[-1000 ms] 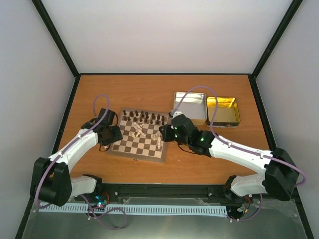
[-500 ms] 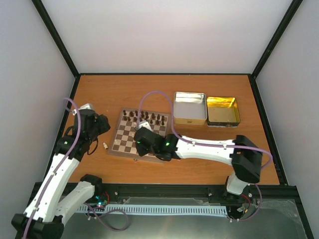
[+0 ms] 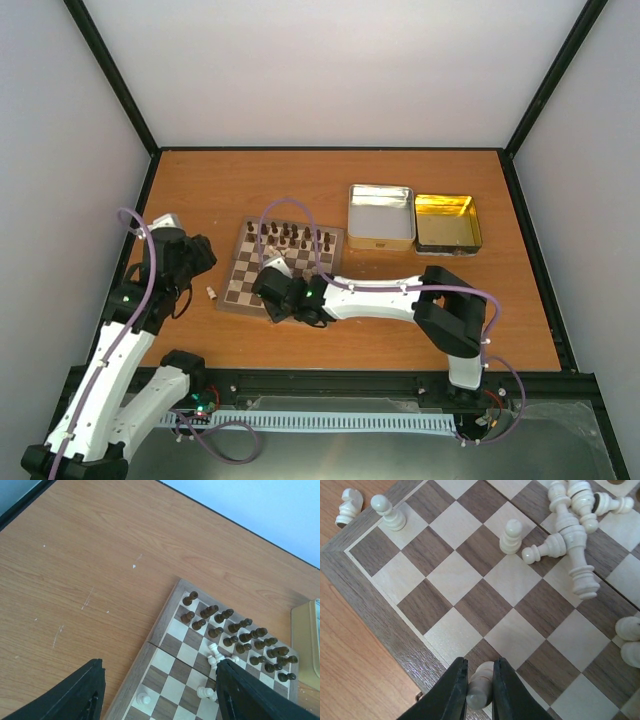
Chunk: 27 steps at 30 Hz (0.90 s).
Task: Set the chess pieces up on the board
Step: Place the chess piece on the chessboard, then move the chess piece to the chessboard.
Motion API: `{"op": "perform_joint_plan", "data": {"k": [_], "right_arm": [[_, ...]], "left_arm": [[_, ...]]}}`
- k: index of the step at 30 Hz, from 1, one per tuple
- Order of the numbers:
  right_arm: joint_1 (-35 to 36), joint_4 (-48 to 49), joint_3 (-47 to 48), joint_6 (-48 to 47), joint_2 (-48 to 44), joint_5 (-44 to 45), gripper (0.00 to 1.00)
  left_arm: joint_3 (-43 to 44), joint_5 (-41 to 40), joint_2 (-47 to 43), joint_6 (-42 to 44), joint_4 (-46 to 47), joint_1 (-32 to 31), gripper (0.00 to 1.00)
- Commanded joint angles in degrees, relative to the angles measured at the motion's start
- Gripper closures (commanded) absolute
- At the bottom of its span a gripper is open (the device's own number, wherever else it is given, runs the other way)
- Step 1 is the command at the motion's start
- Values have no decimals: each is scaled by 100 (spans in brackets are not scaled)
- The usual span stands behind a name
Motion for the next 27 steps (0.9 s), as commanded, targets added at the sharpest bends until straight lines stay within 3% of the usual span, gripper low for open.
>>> {"op": "perform_joint_plan", "data": {"k": [1, 4, 9, 18, 27], "right_arm": [[71, 289, 77, -188, 142, -99, 84], [61, 256, 80, -130, 159, -190, 82], [63, -174, 303, 89, 159, -44, 66], [36, -1158, 937, 511, 377, 112, 60], [36, -1334, 1088, 538, 601, -38, 60]], "left_arm": [[-60, 79, 39, 100, 50, -46, 38], [-77, 144, 53, 145, 92, -46, 38], [-86, 138, 37, 177, 109, -46, 38], [-46, 78, 7, 118, 76, -39, 37], [39, -35, -273, -4, 80, -42, 35]]}}
